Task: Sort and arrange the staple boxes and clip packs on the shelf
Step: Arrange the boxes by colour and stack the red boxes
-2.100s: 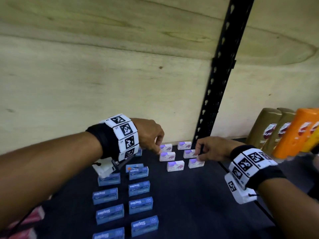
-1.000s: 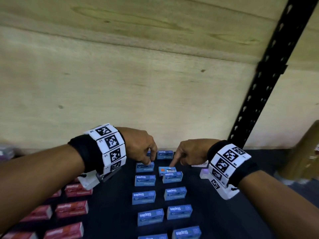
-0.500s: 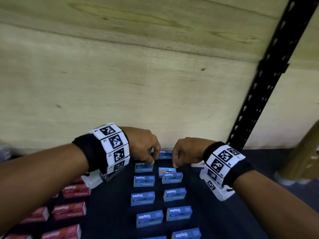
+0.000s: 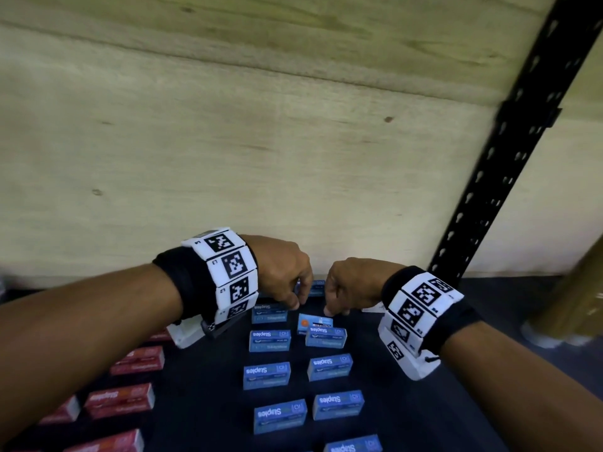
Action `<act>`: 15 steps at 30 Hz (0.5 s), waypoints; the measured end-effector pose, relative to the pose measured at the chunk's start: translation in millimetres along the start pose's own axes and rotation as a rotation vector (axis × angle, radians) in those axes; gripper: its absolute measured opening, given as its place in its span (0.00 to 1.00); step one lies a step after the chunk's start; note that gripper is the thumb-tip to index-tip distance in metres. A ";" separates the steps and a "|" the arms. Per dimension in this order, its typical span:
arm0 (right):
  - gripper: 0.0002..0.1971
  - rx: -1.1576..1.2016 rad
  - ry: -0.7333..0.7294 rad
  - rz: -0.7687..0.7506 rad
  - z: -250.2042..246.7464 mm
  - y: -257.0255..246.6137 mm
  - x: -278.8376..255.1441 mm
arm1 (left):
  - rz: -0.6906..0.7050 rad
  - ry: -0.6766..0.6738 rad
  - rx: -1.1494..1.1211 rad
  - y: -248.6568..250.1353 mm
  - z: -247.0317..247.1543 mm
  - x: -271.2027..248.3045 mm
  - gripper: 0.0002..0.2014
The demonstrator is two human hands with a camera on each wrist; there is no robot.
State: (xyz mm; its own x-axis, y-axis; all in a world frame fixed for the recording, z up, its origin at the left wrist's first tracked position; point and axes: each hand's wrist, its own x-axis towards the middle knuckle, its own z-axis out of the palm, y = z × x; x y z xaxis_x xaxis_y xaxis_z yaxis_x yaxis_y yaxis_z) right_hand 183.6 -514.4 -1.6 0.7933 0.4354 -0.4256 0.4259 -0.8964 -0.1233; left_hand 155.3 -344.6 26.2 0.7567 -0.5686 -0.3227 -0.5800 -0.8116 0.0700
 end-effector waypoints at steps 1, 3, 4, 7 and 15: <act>0.12 0.008 0.000 0.002 -1.3 -0.3 -1.2 | 0.005 -0.007 0.002 0.9 -0.7 1.9 0.12; 0.13 0.013 -0.011 -0.003 -3.7 -0.9 -4.2 | 0.023 -0.023 0.015 2.8 -0.8 6.9 0.14; 0.12 0.014 -0.019 -0.008 -4.7 -1.5 -5.9 | 0.029 -0.032 0.028 3.7 -0.7 9.2 0.15; 0.11 0.017 -0.034 -0.024 -5.3 -1.3 -9.6 | 0.034 -0.071 0.075 6.5 0.3 16.4 0.18; 0.06 0.014 -0.007 -0.019 -7.0 5.3 -16.4 | 0.057 -0.128 0.045 8.8 1.1 32.1 0.18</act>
State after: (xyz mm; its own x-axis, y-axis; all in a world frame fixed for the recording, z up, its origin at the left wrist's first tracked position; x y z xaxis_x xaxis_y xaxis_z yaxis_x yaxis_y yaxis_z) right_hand 175.8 -525.7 11.0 0.7823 0.4515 -0.4291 0.4344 -0.8892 -0.1437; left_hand 174.2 -369.8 15.3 0.6794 -0.5891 -0.4374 -0.6356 -0.7704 0.0504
